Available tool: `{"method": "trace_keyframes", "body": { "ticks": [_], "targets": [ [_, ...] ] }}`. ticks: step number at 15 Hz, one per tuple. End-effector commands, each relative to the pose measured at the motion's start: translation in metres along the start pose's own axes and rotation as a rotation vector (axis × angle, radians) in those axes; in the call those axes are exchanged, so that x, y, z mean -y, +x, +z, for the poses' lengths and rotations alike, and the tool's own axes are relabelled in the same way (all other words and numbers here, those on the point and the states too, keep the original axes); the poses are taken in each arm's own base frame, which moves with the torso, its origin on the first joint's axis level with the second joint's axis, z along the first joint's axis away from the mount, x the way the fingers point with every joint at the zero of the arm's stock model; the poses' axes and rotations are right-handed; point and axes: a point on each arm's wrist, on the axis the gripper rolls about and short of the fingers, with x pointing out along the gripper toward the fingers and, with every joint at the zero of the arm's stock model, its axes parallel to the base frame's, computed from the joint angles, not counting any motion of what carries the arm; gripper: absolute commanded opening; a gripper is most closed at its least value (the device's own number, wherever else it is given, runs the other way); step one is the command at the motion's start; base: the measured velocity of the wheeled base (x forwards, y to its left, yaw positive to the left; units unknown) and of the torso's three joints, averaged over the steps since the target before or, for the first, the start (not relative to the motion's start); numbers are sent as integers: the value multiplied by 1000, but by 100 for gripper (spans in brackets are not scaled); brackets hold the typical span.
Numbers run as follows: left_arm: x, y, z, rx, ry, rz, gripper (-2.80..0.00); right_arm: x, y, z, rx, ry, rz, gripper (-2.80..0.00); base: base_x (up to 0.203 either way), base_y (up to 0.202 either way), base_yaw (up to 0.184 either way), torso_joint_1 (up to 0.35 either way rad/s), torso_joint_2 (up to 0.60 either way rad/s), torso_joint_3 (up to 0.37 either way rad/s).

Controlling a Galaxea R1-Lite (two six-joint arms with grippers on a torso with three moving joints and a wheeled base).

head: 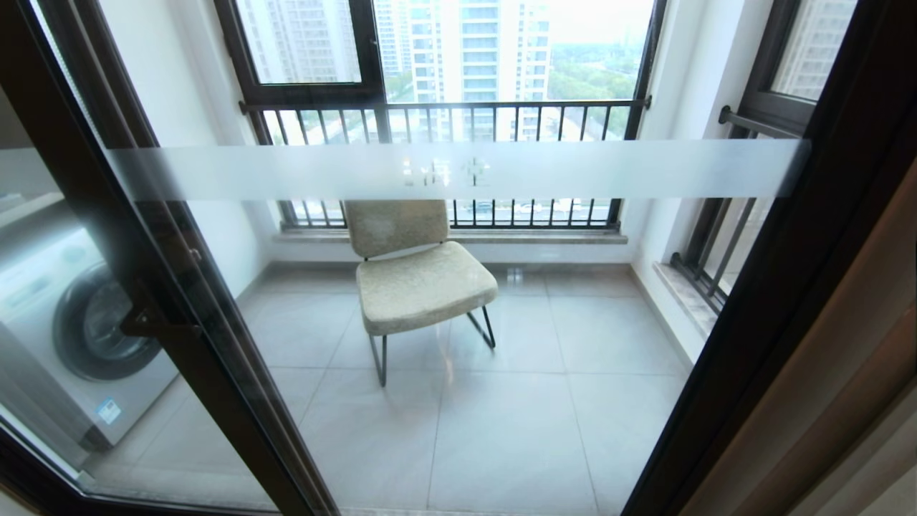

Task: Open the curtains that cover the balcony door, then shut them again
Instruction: Pull the inner curtains open on both sides, then close the inner curtains on both sides

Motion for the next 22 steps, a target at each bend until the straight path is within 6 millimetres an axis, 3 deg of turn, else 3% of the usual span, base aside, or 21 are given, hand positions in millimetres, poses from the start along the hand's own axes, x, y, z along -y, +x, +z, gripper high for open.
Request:
{"method": "trace_keyframes", "body": {
  "ticks": [1,22],
  "targets": [
    [0,0,0,1,0,1,-280,0,-1,0,11,-1,2,-280,0,0,0,0,0,0],
    [0,0,0,1,0,1,-280,0,-1,0,11,-1,2,-280,0,0,0,0,0,0]
  ]
}}
